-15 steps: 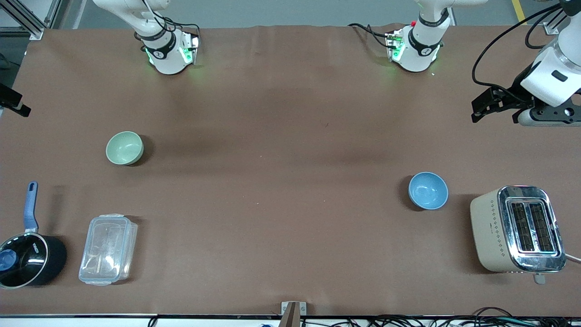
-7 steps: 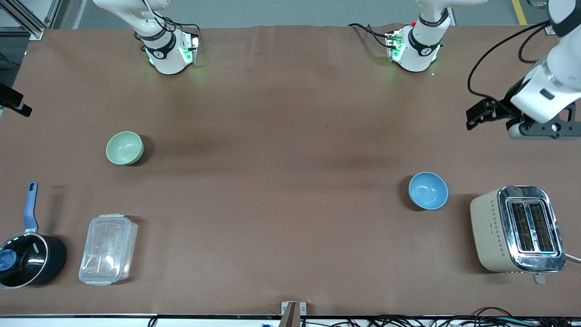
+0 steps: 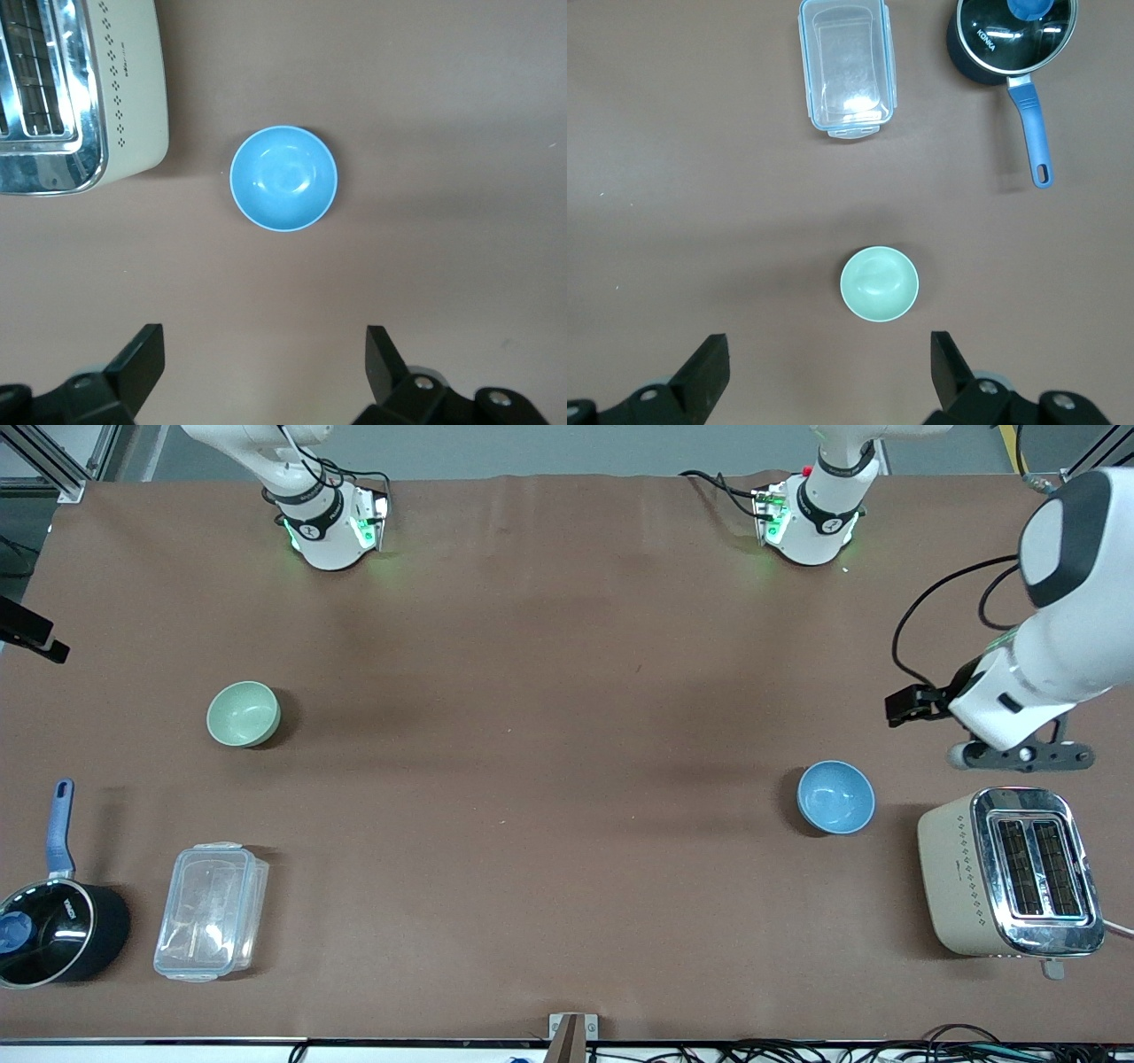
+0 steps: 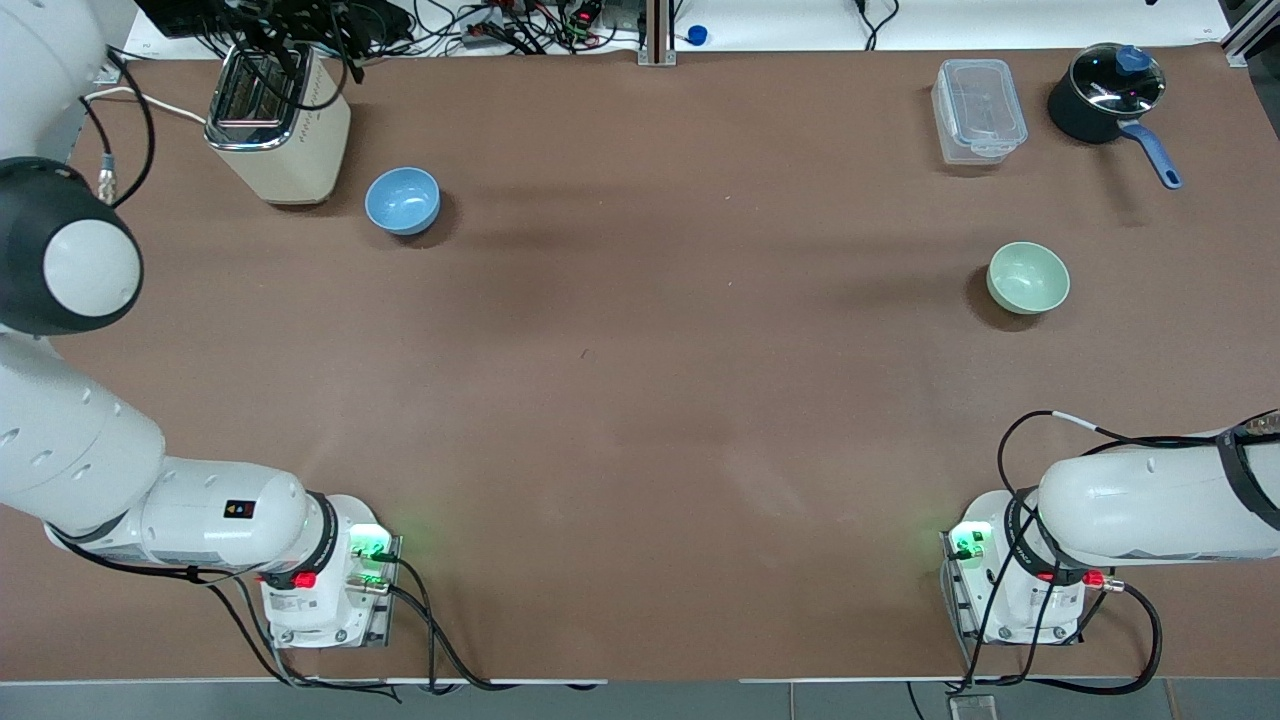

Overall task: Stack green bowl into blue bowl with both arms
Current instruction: 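Move the left gripper to the blue bowl while the right gripper nears green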

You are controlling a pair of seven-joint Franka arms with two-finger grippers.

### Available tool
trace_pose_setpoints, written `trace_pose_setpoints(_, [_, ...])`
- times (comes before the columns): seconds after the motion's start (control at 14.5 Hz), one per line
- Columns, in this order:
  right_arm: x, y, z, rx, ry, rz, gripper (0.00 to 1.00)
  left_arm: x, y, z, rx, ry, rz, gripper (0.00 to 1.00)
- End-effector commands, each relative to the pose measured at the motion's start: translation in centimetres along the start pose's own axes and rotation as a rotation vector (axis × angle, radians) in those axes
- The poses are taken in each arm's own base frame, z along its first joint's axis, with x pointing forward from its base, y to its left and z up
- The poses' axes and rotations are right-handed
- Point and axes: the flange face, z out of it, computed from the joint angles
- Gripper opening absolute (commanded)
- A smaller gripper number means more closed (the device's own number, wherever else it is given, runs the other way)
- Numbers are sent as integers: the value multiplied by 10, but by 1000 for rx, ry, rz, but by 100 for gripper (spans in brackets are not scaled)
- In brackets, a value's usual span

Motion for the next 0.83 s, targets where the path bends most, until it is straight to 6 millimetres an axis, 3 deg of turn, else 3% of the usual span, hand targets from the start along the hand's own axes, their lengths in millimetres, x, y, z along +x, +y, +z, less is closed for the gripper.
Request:
trace_pose_setpoints(0.0, [4, 7, 13, 0, 14, 14, 100, 3, -9, 18, 59, 21, -15, 100])
trace_pose_setpoints(0.07, [6, 9, 19, -1, 17, 16, 99, 6, -30, 28, 52, 35, -46, 100])
trace_pose_setpoints(0.21, [9, 20, 37, 0, 13, 35, 98, 21, -34, 62, 42, 35, -52, 100])
trace_pose_setpoints(0.41, [11, 35, 113, 1, -15, 64, 99, 43, -35, 108, 29, 21, -52, 100])
trace_pose_setpoints(0.48, [8, 42, 146, 0, -18, 72, 99, 45, -38, 114, 25, 24, -54, 100])
trace_pose_setpoints(0.55, [4, 45, 171, 0, -19, 73, 99, 49, -47, 123, 20, 21, -63, 100])
trace_pose_setpoints(0.76, [-17, 59, 239, 1, -57, 101, 99, 67, -42, 172, 5, 46, -34, 100])
